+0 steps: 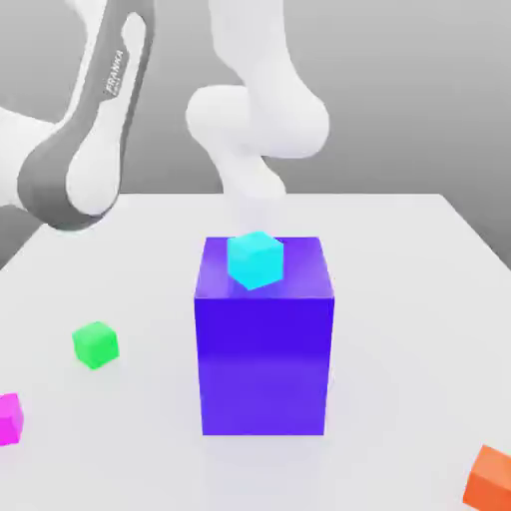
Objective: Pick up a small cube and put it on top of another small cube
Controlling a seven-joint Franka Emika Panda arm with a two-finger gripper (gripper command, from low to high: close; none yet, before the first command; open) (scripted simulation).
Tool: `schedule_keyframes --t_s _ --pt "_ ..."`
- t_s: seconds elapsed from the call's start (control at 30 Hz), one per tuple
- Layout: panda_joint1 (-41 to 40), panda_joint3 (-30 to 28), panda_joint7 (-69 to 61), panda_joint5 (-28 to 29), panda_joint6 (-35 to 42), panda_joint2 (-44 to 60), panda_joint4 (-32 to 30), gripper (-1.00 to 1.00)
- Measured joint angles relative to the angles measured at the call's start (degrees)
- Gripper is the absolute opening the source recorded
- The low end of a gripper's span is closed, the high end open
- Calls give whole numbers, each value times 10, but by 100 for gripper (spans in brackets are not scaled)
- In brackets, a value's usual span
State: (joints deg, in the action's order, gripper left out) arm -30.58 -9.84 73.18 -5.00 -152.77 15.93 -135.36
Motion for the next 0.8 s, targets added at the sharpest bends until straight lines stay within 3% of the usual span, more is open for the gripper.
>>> schedule_keyframes --t_s 0.17,0.2,0.4,0.57,0.8 --pt "-34 26 -18 -43 -69 104 16 0" --pt "-38 30 -21 -46 -80 118 19 -100" --pt "-40 33 -22 -47 -86 125 21 -100" --pt "-25 13 -4 -23 -27 48 4 -100" --pt "-20 -22 107 8 -9 -96 -122 -100"
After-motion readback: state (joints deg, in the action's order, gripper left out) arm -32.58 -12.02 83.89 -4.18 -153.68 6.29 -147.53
